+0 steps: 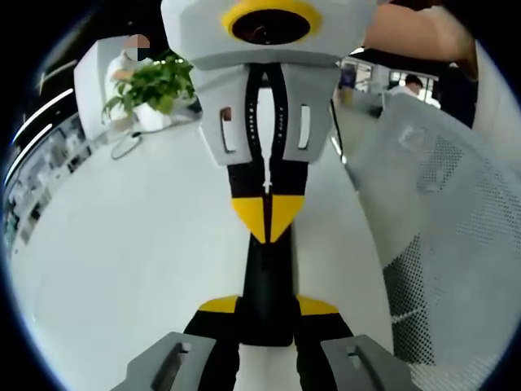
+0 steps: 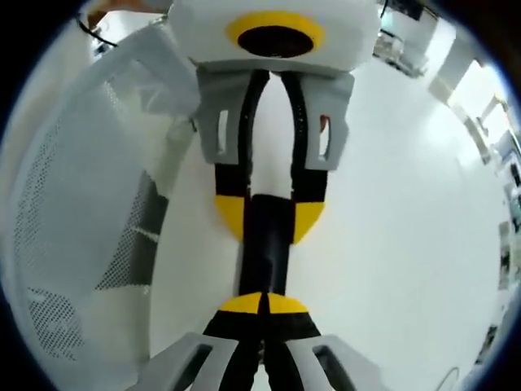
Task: Press the specified remote control buttons in sequence, fully releasing each button before pressing the next.
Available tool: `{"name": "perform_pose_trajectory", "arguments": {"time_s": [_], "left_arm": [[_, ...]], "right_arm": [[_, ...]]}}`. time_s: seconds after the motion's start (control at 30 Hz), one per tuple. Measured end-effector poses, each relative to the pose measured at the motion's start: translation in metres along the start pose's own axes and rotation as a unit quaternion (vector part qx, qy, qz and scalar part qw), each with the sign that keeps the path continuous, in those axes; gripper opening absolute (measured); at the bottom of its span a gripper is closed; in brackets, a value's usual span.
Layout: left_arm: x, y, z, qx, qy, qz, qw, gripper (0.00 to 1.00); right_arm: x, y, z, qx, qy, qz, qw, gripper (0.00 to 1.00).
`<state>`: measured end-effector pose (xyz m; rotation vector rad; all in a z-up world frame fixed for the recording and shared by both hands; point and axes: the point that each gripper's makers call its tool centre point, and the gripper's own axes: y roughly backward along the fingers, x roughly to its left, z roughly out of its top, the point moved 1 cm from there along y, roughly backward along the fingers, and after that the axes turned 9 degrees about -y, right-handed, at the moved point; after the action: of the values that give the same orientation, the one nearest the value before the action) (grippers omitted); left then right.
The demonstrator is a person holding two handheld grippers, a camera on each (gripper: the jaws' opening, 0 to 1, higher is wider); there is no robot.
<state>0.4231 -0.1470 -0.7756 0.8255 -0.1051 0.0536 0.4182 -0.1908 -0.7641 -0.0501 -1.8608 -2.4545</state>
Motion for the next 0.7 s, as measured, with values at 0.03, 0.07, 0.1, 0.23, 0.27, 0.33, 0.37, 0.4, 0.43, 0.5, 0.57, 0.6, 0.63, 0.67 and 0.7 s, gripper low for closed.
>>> {"name": "perform_pose_trajectory", "arguments": {"time_s": [0.03,0.07,0.1,0.23,0.27,0.33,0.37,0.4,0.43,0.5,0.57,0.6,0.63,0.67,0.7], "left_arm": [[0.0,0.0,0.0,0.0,0.0,0.0,1.0,0.24],[-0.0002,0.0002,0.0002,0.0,0.0,0.0,1.0,0.24],[-0.0004,0.0003,0.0005,-0.001,0.0,0.0,1.0,0.24],[-0.0009,0.0005,0.0012,-0.001,0.001,0.0,1.0,0.24],[-0.001,0.0004,0.0012,-0.002,0.001,0.0,1.0,0.24],[-0.0004,0.0001,0.0006,-0.002,0.0,0.0,1.0,0.24],[-0.0002,0.0001,0.0005,-0.002,-0.001,0.0,1.0,0.24],[0.0,0.0,0.0001,-0.002,-0.001,-0.001,1.0,0.24],[0.0001,0.0,0.0,-0.002,-0.001,-0.001,1.0,0.24],[0.0,-0.0002,0.0001,-0.002,-0.001,-0.001,1.0,0.24],[-0.0003,0.0,0.0002,-0.002,-0.001,-0.001,1.0,0.24],[-0.0002,0.0,0.0002,-0.002,-0.001,-0.001,1.0,0.24],[-0.0001,0.0,0.0002,-0.001,-0.002,-0.001,1.0,0.24],[-0.0001,0.0,0.0001,-0.001,-0.002,-0.001,1.0,0.24],[-0.0001,-0.0001,0.0001,-0.001,-0.002,-0.001,1.0,0.24]], "right_arm": [[-0.0001,-0.0001,-0.0002,0.001,0.001,0.0,1.0,0.0],[-0.0004,0.0001,-0.0003,0.002,0.001,0.0,1.0,0.0],[-0.0007,-0.0003,-0.0006,0.003,0.001,0.0,1.0,0.0],[0.0003,-0.0003,-0.0002,0.006,0.004,-0.003,1.0,0.0],[0.0,-0.0004,-0.0003,0.006,0.005,-0.003,1.0,0.0],[-0.0004,-0.0005,-0.0006,0.006,0.006,-0.005,1.0,0.0],[-0.0009,-0.0008,-0.0009,0.006,0.008,-0.005,0.9999,0.0],[-0.0006,-0.0006,-0.0009,0.006,0.011,-0.006,0.9999,0.0],[-0.0003,-0.0005,-0.0007,0.006,0.011,-0.006,0.9999,0.0],[-0.0009,-0.0006,-0.0011,0.006,0.011,-0.007,0.9999,0.0],[-0.0005,-0.0004,-0.001,0.006,0.013,-0.009,0.9999,0.0],[-0.0001,-0.0002,-0.0008,0.006,0.014,-0.009,0.9998,0.0],[0.0003,0.0,-0.0006,0.006,0.015,-0.01,0.9998,0.0],[0.0007,0.0003,-0.0005,0.005,0.015,-0.011,0.9998,0.0],[0.0009,0.0004,-0.0004,0.005,0.015,-0.012,0.9998,0.0]]}}
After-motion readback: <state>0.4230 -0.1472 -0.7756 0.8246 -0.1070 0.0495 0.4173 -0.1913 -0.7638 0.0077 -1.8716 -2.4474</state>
